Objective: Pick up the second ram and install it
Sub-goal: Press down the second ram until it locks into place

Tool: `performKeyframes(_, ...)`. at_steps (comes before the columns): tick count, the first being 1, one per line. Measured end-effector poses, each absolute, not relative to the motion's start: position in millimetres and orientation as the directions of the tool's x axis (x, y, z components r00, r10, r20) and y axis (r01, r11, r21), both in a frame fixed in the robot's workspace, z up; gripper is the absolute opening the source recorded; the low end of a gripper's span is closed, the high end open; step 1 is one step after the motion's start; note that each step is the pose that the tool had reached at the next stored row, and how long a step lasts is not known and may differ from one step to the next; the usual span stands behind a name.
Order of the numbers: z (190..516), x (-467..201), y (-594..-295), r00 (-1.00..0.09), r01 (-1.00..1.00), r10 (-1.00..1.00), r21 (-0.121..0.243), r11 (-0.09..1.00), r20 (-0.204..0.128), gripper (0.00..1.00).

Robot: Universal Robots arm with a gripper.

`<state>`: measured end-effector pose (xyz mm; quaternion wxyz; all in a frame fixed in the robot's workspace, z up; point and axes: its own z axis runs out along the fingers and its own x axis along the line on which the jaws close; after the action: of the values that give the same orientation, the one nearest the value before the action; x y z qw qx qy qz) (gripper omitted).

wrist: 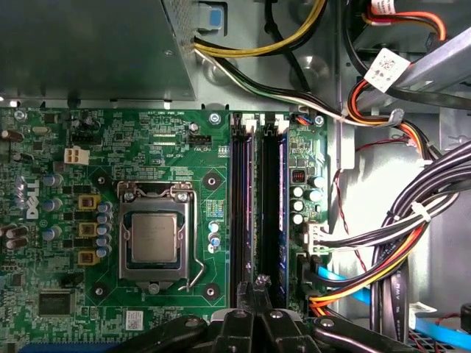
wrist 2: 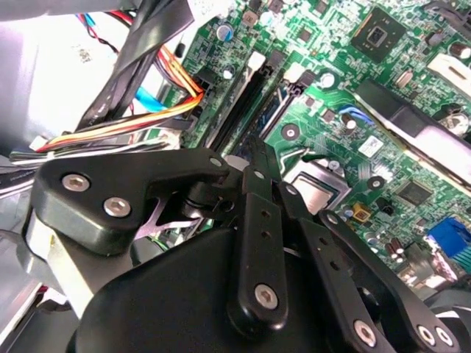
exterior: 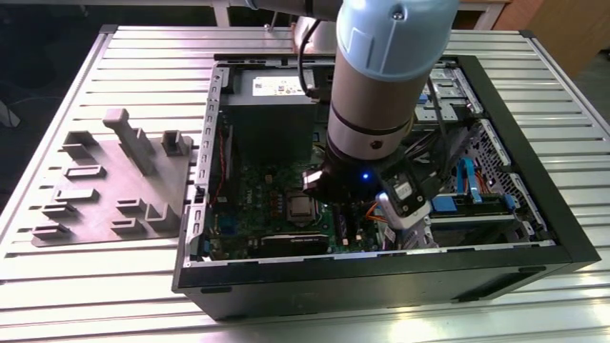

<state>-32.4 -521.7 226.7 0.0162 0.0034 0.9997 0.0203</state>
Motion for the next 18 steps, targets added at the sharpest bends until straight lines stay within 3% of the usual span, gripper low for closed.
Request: performKeyframes(18, 221.1, -32.5, -522.1, -0.999, 0.006, 0.008, 0.044, 0.999, -0.032, 0.10)
